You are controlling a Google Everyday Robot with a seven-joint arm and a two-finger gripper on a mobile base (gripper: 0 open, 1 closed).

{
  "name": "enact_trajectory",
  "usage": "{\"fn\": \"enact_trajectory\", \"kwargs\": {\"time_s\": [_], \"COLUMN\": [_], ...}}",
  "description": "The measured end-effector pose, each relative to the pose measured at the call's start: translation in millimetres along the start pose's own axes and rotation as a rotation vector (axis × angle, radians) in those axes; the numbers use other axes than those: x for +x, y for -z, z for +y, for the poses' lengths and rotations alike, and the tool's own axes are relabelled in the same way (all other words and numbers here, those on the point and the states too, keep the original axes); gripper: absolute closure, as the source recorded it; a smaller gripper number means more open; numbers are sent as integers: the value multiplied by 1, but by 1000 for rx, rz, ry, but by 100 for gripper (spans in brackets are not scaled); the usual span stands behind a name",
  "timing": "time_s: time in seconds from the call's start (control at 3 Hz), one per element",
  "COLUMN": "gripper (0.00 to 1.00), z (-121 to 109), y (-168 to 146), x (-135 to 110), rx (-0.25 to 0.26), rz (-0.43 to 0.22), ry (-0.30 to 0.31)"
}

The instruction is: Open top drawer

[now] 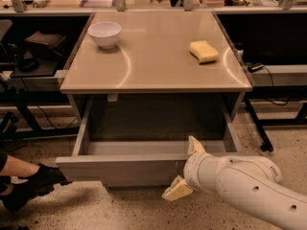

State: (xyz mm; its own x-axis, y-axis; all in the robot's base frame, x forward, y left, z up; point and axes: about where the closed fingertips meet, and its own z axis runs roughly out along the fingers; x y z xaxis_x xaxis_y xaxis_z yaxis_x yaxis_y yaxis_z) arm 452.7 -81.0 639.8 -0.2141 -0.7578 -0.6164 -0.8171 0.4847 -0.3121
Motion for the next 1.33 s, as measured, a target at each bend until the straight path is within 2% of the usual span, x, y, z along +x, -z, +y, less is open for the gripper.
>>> {"fn": "enact_trajectory", "kwargs": {"time_s": [0.33, 1.33], "gripper": [19, 89], "z": [0, -5], "y": [0, 7], "x": [0, -3], "rx": [0, 0], "rz": [0, 0], "ry": [0, 0]}}
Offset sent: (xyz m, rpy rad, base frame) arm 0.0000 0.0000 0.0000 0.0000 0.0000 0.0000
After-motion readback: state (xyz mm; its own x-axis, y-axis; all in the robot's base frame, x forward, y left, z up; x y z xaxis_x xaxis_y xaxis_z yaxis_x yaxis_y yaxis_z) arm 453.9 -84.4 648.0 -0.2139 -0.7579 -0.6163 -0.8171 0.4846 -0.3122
